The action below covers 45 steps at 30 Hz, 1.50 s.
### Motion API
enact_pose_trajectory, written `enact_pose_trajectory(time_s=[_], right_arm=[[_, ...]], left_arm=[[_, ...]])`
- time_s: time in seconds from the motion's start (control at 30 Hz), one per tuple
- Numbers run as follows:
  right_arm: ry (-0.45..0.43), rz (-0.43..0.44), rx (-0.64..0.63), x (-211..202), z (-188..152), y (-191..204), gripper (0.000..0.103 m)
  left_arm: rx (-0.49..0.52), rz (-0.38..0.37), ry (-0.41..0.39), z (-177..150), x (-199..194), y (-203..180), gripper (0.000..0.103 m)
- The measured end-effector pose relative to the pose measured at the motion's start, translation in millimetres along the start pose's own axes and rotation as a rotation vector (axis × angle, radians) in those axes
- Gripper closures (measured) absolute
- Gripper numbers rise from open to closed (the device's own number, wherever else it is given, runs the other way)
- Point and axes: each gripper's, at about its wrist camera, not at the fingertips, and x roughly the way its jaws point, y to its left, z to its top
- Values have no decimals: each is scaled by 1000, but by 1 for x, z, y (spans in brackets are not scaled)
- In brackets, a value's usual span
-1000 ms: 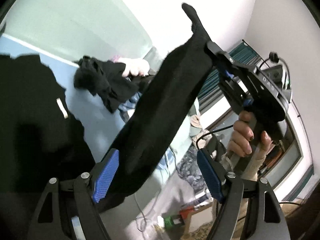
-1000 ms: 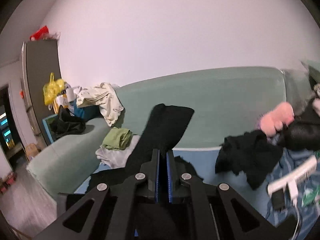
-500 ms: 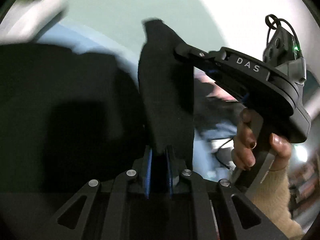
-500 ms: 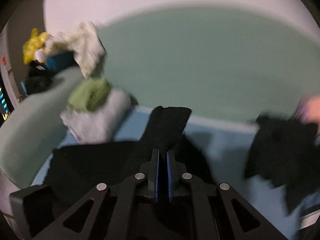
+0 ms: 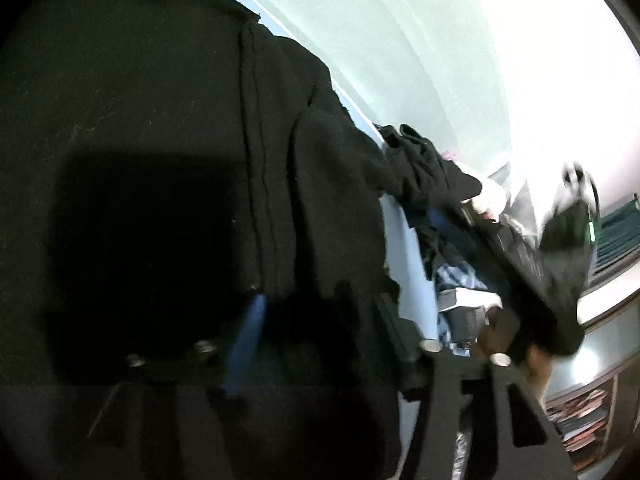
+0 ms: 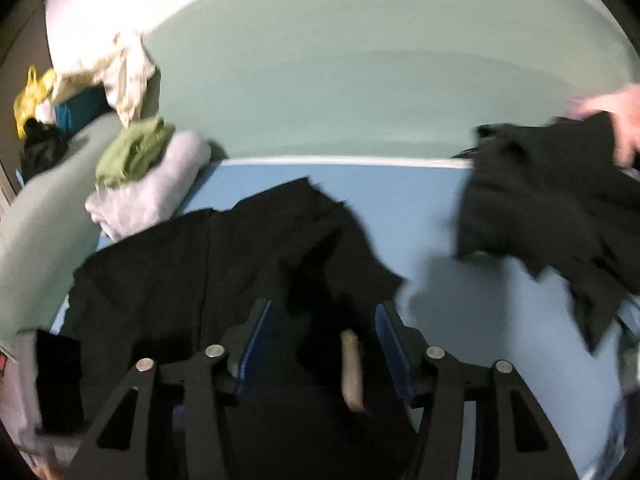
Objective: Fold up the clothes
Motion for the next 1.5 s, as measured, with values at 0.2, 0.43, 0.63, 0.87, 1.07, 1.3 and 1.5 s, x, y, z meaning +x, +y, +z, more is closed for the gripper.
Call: enact_pose_trajectory(time_s=[0.2, 0.43, 0.63, 0.87, 1.07, 1.3, 1.5], right_arm=[[134, 124, 94, -30, -81, -11, 65], [289, 48, -131, -39, -141, 28, 68], [169, -103, -109, -18, -13, 33, 63], [246, -186, -95, 92, 116, 81, 51], [410, -282, -48, 176, 114, 89, 73], [284, -221, -41, 135, 123, 100, 96], [291, -194, -101, 156, 120, 127, 68]], left_arm=[[189, 108, 141, -31, 17, -31, 70], [148, 157, 288, -47, 15, -15, 78], [208, 238, 318, -55, 11, -20, 78], [240, 285, 324, -58, 12, -20, 78], [176, 234, 337, -54, 10, -8, 78], [143, 223, 340, -54, 8, -3, 78], [85, 189, 338, -51, 8, 2, 78]])
